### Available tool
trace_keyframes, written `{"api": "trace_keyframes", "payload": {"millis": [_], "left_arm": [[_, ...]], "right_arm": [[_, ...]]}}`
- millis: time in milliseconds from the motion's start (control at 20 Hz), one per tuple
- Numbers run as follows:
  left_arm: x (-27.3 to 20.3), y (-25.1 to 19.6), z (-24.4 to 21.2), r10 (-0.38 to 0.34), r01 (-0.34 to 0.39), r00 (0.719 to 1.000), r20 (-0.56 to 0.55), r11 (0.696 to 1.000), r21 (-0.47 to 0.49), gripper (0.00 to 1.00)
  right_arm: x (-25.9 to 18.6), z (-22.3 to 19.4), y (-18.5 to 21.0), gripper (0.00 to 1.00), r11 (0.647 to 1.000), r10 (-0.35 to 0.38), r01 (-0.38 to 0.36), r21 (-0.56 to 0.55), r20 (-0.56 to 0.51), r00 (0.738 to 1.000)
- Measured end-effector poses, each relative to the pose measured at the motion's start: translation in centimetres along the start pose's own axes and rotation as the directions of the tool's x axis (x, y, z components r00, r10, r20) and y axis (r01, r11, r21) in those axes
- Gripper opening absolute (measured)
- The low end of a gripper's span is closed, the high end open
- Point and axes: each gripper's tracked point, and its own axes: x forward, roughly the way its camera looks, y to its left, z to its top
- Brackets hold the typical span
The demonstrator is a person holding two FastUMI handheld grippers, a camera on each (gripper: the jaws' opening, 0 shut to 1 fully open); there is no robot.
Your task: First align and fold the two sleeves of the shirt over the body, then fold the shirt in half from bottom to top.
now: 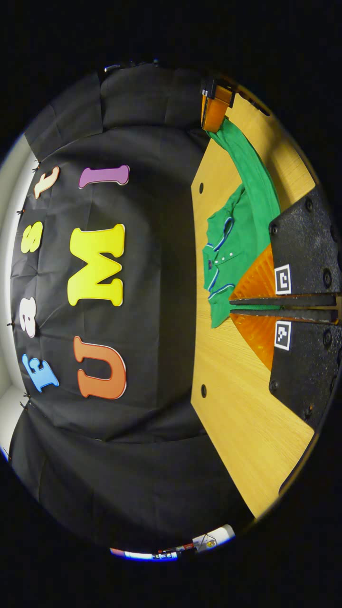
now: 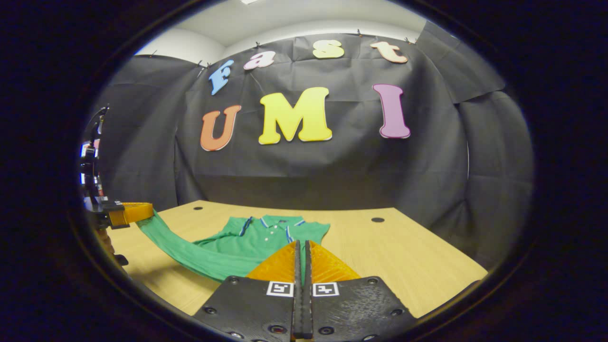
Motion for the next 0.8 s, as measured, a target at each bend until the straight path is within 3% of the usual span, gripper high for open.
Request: {"api": "trace_keyframes", "payload": {"millis": [400, 650, 800], "left_arm": [[12.6, 0.7, 5.0, -0.019, 0.017, 0.998, 0.054, 0.999, 0.038, 0.07], [22.7, 1.3, 4.2, -0.021, 0.019, 0.999, 0.042, 0.999, 0.046, 0.08], [27.6, 2.0, 2.3, -0.022, 0.022, 1.0, 0.005, 0.999, 0.03, 0.08]], "right_arm": [[13.3, 7.6, 0.2, 0.0, 1.0, -0.026, 0.027, -0.009, 0.102, 0.994], [23.6, 6.4, 0.6, 0.0, 0.995, -0.058, 0.064, -0.071, 0.082, 0.995], [28.9, 5.2, 0.5, 0.0, 0.996, -0.075, 0.077, -0.052, 0.039, 0.996]]}}
